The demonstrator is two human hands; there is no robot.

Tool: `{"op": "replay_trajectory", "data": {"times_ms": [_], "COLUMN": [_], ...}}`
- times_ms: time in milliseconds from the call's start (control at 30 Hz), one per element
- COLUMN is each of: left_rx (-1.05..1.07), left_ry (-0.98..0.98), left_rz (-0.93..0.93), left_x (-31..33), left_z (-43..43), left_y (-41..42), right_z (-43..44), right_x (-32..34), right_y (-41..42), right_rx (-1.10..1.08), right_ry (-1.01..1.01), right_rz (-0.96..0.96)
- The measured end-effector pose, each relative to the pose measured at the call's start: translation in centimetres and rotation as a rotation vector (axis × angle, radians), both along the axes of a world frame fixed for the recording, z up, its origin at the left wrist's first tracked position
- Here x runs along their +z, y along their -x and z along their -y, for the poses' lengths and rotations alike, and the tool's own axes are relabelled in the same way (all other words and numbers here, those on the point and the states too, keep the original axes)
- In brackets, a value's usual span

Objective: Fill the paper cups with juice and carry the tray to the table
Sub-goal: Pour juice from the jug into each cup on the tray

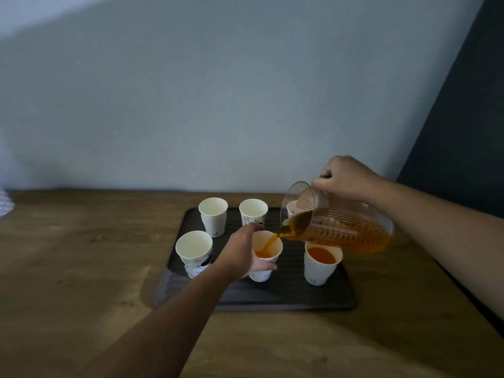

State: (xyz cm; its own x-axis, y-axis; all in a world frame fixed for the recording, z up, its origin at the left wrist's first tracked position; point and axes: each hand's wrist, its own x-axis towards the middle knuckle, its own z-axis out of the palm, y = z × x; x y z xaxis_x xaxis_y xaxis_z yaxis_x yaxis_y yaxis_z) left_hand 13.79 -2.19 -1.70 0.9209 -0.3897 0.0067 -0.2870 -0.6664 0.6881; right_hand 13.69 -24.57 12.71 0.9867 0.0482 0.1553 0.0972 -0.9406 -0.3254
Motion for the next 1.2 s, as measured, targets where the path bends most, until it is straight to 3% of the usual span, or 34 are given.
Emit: {"op": "replay_trajectory", "data": {"times_ms": [1200], "left_rx": [-0.013], "left_ry": [0.023], "left_rz": [-0.001], "left_x": [-1.10], "left_z": [-0.21], "left_y": [-0.08], "right_z": [-0.74], "right_x": [0.03], "right_y": [0.20], "right_rx": [-0.011], "right_ry": [0.012], "right_rz": [-0.004]}}
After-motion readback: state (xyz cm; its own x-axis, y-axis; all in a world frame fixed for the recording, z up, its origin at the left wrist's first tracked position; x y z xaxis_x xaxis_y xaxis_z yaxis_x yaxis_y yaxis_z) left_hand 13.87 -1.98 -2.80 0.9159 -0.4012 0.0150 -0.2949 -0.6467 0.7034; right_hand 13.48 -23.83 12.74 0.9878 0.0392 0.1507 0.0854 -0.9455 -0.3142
